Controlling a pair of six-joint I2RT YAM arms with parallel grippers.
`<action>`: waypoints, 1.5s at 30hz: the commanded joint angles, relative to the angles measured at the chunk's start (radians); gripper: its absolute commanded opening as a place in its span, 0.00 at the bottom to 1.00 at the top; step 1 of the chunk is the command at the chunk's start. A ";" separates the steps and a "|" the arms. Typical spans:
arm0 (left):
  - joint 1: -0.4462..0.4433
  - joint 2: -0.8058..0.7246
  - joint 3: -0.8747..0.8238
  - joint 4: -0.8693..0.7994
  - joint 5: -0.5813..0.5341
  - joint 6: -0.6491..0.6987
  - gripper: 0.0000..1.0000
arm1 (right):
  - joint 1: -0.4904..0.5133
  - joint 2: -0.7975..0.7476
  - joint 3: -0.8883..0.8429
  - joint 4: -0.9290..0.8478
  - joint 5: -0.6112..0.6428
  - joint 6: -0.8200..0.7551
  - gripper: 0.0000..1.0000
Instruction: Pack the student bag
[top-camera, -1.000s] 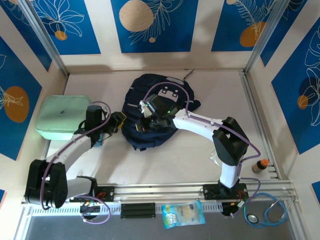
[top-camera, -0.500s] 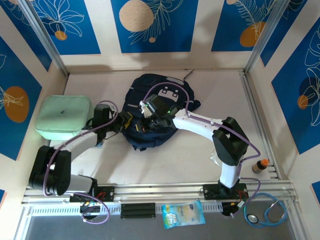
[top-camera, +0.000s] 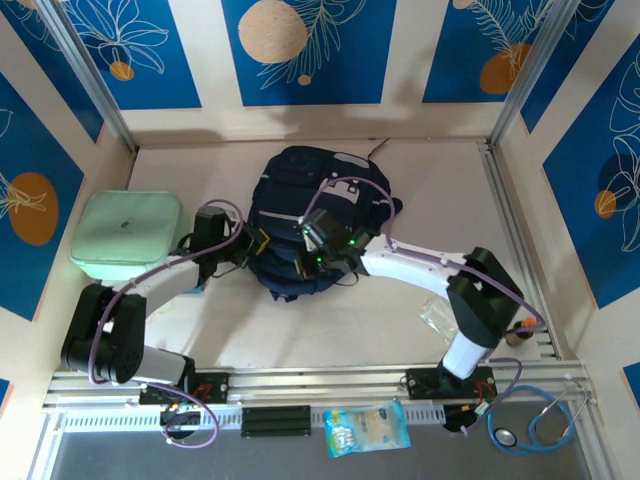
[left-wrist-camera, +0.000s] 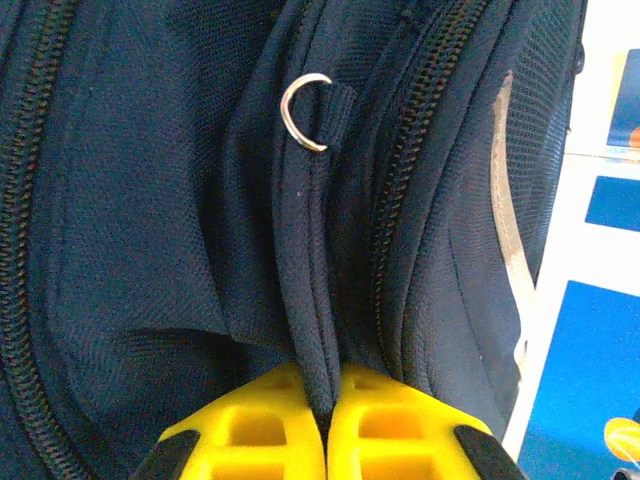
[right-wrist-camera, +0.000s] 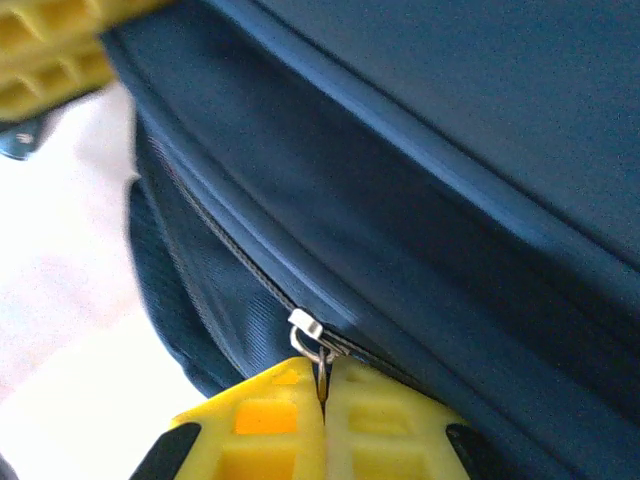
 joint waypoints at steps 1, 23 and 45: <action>0.029 0.008 0.040 0.011 -0.037 0.056 0.00 | -0.045 -0.086 -0.101 -0.138 0.151 0.031 0.00; 0.084 0.020 0.116 -0.275 0.045 0.353 0.00 | -0.532 -0.057 -0.031 -0.044 0.104 -0.197 0.01; 0.086 0.051 0.160 -0.282 0.142 0.415 0.00 | -0.627 -0.002 0.068 -0.040 0.035 -0.257 0.08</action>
